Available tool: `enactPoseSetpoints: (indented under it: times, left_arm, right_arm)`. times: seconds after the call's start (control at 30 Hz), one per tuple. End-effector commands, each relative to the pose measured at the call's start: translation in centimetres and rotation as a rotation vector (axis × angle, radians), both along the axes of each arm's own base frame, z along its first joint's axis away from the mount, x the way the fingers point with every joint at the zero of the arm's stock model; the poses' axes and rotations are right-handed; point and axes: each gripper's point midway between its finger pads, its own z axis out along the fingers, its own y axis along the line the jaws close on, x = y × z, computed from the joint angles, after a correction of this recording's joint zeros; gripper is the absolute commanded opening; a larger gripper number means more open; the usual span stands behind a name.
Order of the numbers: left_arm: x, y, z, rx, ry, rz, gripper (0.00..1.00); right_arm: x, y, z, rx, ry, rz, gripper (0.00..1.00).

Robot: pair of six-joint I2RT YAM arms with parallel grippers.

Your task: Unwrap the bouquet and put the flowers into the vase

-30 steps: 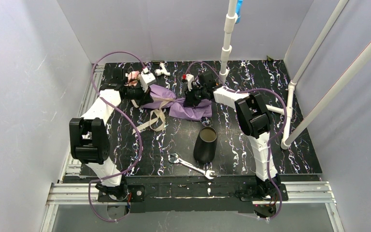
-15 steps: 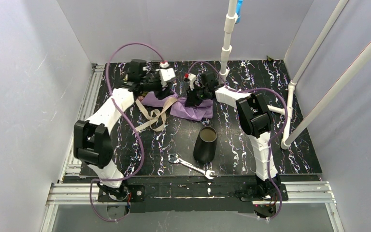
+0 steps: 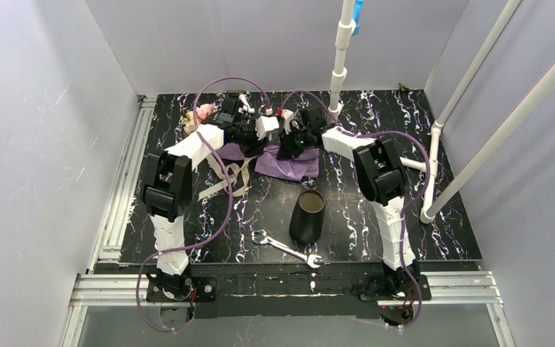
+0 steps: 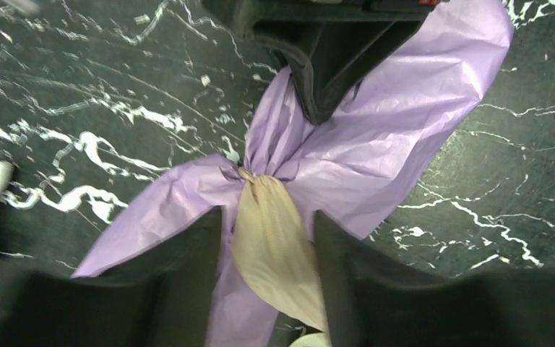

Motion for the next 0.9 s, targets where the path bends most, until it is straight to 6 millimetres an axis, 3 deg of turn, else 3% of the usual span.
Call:
enactPoseSetpoints:
  times: [0.0,0.1,0.13,0.23,0.37,0.47,0.6,0.73,0.8,0.83,0.87]
  left_arm:
    - [-0.5,1.9,0.2,0.103,0.067,0.010,0.32]
    - [-0.5,3.6,0.6,0.102,0.070,0.046,0.03]
    - [-0.3,4.2,0.5,0.103,0.063,0.069,0.00]
    - [-0.5,5.9,0.9,0.069,0.097,0.120,0.00]
    - [-1.2,7.9,2.3,0.028,0.097,0.142,0.00]
    - [-3.9,9.0,1.0,0.093,0.079,0.005,0.00]
    - [-7.3,8.7,-0.2,0.107,0.028,-0.174,0.00]
    - [-6.0,7.3,2.3,0.012,0.030,-0.094,0.00]
    - [-4.3,6.3,5.2,-0.056,0.033,-0.031,0.28]
    - [-4.0,5.7,5.9,-0.082,0.045,-0.016,0.39]
    - [-3.4,5.1,7.3,-0.105,0.022,-0.014,0.43]
  right_arm:
    - [-2.2,-3.1,-4.6,-0.137,0.146,-0.061,0.01]
    - [-2.5,-4.1,-5.1,-0.173,0.135,-0.036,0.01]
    - [-2.5,-4.4,-5.4,-0.175,0.143,-0.042,0.01]
    - [-2.4,-5.5,-6.5,-0.193,0.165,-0.077,0.01]
    - [-2.5,-5.7,-6.0,-0.172,0.155,-0.108,0.01]
    - [-3.2,-5.8,-6.4,-0.171,0.183,-0.105,0.01]
    - [-2.5,-5.6,-6.2,-0.169,0.175,-0.123,0.01]
    - [-2.4,-4.9,-5.6,-0.145,0.176,-0.110,0.01]
    - [-2.5,-4.6,-5.4,-0.140,0.173,-0.100,0.01]
    - [-2.5,-4.4,-5.3,-0.136,0.172,-0.094,0.01]
    - [-2.7,-4.2,-5.3,-0.130,0.176,-0.088,0.01]
